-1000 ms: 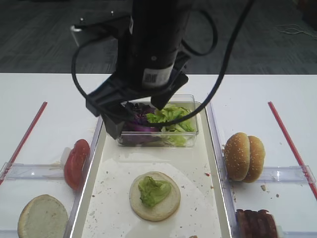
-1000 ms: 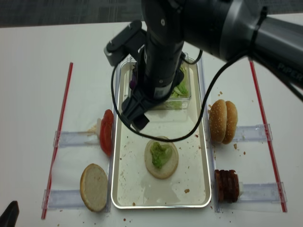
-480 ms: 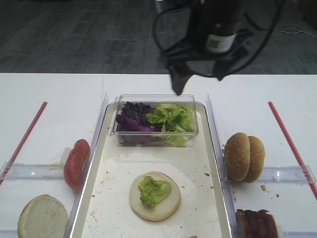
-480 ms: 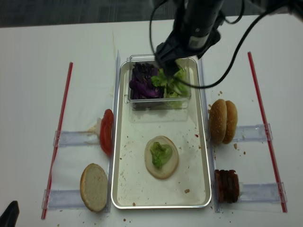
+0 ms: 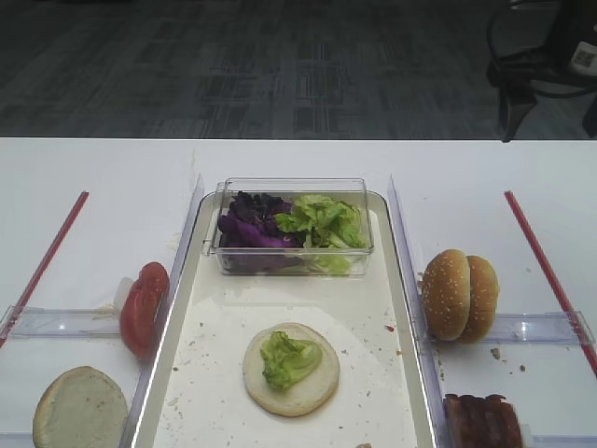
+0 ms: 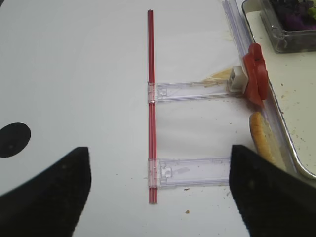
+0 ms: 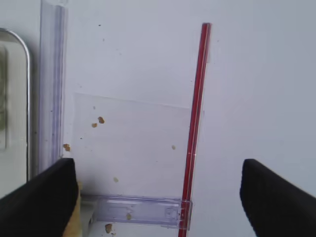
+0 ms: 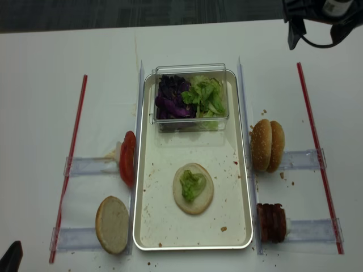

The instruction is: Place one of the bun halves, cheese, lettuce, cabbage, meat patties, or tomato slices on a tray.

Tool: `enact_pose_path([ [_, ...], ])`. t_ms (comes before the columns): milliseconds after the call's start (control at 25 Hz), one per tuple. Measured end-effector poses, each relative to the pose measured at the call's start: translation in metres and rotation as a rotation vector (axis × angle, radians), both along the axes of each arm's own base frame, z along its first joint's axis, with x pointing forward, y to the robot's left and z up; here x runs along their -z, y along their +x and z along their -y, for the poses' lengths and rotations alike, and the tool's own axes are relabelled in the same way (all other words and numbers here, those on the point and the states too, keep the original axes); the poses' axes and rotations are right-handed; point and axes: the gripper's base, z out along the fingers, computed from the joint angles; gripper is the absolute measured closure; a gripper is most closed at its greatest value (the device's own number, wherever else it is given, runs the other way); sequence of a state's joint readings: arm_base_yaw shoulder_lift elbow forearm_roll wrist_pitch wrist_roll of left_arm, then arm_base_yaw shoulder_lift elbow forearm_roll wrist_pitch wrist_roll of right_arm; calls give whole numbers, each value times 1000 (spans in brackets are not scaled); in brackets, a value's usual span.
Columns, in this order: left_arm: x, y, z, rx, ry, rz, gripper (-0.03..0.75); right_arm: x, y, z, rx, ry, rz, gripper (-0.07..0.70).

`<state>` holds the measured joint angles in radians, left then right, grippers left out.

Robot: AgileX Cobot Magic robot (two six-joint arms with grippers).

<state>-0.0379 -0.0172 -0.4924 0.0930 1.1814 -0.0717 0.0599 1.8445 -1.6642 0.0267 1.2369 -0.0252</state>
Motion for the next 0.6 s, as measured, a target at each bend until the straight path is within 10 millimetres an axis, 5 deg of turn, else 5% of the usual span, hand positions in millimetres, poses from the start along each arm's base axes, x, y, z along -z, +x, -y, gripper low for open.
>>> enact_pose_path([
  [440, 0, 0, 0, 0, 0, 0, 152, 8, 2, 14, 42, -12, -22, -58],
  [600, 0, 0, 0, 0, 0, 0, 151, 18, -19, 15, 47, -11, -77, -58],
])
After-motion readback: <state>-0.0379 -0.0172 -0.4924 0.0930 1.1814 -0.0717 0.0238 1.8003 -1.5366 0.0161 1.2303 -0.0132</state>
